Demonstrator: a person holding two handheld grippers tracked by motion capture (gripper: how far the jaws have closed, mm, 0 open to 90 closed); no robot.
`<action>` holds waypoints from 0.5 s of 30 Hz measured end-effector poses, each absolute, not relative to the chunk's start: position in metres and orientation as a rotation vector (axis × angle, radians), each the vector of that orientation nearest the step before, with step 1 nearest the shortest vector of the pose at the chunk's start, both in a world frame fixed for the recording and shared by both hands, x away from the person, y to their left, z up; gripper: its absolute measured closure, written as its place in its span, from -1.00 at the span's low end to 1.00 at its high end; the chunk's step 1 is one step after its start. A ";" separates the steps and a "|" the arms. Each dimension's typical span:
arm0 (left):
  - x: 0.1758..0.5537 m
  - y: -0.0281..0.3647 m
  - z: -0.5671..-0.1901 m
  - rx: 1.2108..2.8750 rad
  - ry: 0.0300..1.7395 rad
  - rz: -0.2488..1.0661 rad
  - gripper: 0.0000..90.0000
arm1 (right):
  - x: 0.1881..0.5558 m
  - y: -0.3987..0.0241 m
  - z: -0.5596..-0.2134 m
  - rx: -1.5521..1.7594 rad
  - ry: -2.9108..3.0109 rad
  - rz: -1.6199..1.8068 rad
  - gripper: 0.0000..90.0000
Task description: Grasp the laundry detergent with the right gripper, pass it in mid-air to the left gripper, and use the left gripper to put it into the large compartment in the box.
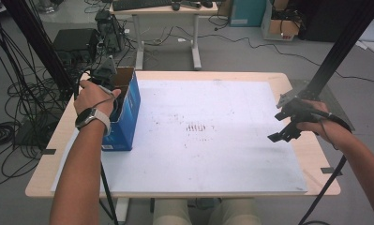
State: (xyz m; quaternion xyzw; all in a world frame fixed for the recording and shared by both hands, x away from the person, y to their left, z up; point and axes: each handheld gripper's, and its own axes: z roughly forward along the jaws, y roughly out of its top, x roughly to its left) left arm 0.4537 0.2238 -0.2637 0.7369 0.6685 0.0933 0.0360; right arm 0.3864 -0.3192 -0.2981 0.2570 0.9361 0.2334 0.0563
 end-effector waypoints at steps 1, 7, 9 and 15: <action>0.454 0.224 -0.264 2.265 2.053 0.286 -0.17 | 0.386 -0.319 -0.298 0.780 2.840 0.707 -0.87; 0.454 0.224 -0.264 2.262 2.053 0.287 -0.17 | 0.387 -0.320 -0.299 0.760 2.839 0.720 -0.87; 0.454 0.224 -0.264 2.264 2.052 0.287 -0.17 | 0.386 -0.319 -0.299 0.783 2.839 0.708 -0.87; 0.454 0.224 -0.264 2.263 2.049 0.289 -0.17 | 0.386 -0.319 -0.299 0.785 2.840 0.708 -0.87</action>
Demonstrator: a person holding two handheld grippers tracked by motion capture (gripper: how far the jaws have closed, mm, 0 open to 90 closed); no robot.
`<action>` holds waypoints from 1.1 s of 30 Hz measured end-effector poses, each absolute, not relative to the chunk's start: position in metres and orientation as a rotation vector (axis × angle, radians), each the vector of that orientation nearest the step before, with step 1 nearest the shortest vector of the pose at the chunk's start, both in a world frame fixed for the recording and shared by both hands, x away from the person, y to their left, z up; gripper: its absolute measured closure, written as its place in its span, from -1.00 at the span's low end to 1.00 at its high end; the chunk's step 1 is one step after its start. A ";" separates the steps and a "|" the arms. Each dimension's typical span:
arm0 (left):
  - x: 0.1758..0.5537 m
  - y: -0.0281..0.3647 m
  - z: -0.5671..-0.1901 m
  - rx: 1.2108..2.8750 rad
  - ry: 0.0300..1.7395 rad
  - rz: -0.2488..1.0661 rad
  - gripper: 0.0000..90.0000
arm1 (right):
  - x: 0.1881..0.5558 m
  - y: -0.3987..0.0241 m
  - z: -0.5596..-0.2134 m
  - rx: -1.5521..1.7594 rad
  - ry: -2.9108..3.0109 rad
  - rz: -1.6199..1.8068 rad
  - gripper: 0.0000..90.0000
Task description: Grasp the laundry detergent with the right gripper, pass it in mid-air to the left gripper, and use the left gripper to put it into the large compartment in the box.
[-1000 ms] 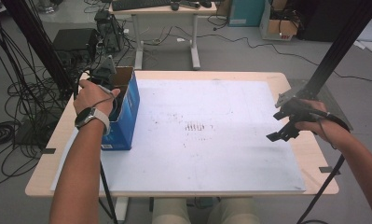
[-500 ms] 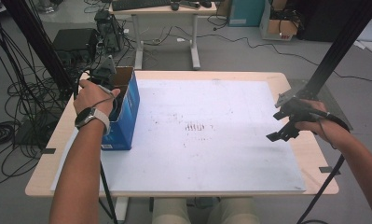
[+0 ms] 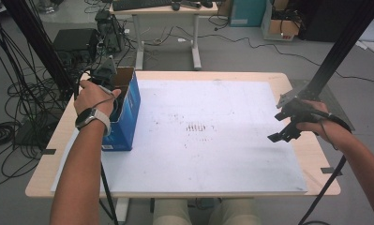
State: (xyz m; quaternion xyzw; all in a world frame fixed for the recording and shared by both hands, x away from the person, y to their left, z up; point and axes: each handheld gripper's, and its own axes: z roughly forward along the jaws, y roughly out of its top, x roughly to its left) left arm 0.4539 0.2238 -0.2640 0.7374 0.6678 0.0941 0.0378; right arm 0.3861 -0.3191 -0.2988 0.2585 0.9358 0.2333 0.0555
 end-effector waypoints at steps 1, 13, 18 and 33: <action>0.454 0.224 -0.264 2.262 2.048 0.291 -0.17 | 0.386 -0.319 -0.299 0.785 2.840 0.708 -0.87; 0.455 0.224 -0.264 2.261 2.049 0.283 -0.17 | 0.387 -0.319 -0.300 0.783 2.844 0.707 -0.87; 0.455 0.225 -0.264 2.261 2.047 0.282 -0.17 | 0.386 -0.319 -0.301 0.784 2.845 0.708 -0.87; 0.458 0.227 -0.267 2.251 2.046 0.242 -0.39 | 0.388 -0.321 -0.304 0.742 2.847 0.725 -0.87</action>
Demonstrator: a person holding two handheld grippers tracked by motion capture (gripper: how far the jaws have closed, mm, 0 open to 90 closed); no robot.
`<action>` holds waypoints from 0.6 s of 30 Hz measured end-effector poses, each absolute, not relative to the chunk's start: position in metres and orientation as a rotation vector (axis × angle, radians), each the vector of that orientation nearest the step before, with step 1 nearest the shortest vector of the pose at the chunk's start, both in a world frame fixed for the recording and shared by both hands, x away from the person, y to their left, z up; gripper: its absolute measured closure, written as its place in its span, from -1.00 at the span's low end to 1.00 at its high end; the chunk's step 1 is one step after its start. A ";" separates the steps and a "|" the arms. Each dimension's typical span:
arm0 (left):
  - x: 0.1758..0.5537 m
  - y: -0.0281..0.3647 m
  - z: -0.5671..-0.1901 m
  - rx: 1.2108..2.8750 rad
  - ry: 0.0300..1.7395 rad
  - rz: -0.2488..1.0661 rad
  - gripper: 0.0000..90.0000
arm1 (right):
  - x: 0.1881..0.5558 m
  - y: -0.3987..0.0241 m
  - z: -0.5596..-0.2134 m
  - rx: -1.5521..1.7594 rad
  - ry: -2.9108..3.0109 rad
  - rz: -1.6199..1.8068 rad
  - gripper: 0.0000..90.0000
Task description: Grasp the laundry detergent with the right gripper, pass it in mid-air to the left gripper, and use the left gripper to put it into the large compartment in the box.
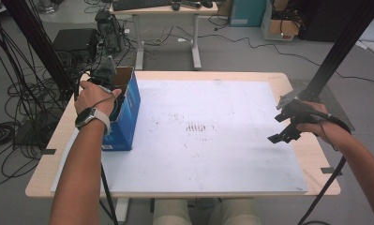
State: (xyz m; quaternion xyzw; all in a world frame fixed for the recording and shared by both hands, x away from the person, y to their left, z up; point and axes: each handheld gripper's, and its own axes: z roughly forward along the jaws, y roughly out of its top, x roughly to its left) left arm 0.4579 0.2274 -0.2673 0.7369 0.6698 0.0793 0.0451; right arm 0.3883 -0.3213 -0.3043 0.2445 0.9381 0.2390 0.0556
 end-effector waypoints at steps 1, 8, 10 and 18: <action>0.458 0.228 -0.267 2.251 2.046 0.241 -0.39 | 0.388 -0.322 -0.304 0.738 2.848 0.721 -0.87; 0.457 0.229 -0.267 2.241 2.038 0.246 -0.40 | 0.385 -0.321 -0.304 0.779 2.850 0.700 -0.87; 0.456 0.229 -0.267 2.244 2.035 0.248 -0.40 | 0.387 -0.321 -0.304 0.745 2.850 0.718 -0.87; 0.454 0.228 -0.267 2.241 2.013 0.249 -0.40 | 0.386 -0.321 -0.303 0.735 2.849 0.721 -0.87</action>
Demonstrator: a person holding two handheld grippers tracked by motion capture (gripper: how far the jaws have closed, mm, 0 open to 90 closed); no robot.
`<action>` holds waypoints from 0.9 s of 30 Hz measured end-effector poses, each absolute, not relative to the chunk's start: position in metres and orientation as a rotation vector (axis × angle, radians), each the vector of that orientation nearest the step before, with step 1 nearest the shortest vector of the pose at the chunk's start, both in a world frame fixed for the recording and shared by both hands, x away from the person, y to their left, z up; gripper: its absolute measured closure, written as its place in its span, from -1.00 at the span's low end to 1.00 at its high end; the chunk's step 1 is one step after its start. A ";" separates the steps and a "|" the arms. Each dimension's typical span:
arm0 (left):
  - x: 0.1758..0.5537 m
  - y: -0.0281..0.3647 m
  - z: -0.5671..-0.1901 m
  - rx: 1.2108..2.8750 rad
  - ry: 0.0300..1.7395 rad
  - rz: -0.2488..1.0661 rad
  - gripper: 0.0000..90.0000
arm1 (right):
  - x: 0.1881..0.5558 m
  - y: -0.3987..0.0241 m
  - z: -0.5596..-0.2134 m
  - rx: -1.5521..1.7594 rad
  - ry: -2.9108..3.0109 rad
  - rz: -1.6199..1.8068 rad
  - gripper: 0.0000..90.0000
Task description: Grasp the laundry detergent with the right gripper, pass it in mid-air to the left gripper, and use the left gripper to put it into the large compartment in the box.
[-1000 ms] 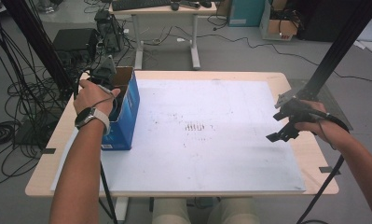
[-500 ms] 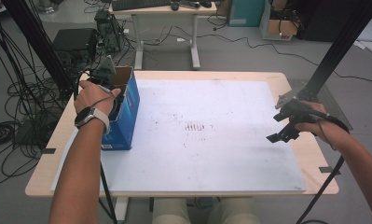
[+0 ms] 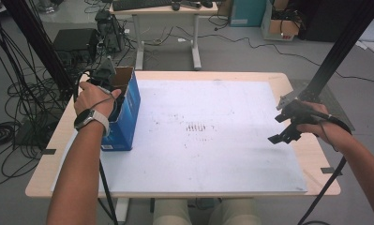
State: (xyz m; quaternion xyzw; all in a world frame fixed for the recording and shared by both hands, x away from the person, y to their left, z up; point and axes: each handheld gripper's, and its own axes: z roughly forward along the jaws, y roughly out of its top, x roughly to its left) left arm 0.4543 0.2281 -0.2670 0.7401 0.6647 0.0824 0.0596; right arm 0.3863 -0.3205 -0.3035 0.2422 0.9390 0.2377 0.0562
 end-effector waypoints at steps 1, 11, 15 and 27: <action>0.454 0.228 -0.267 2.244 2.005 0.251 -0.40 | 0.386 -0.320 -0.303 0.749 2.849 0.721 -0.87; 0.446 0.236 -0.252 2.210 1.949 0.253 -0.60 | 0.384 -0.316 -0.301 0.780 2.852 0.703 -0.87; 0.444 0.237 -0.245 2.190 1.940 0.261 -0.78 | 0.383 -0.314 -0.301 0.786 2.853 0.702 -0.87; 0.437 0.238 -0.216 2.181 1.863 0.310 -0.84 | 0.382 -0.314 -0.298 0.778 2.852 0.695 -0.87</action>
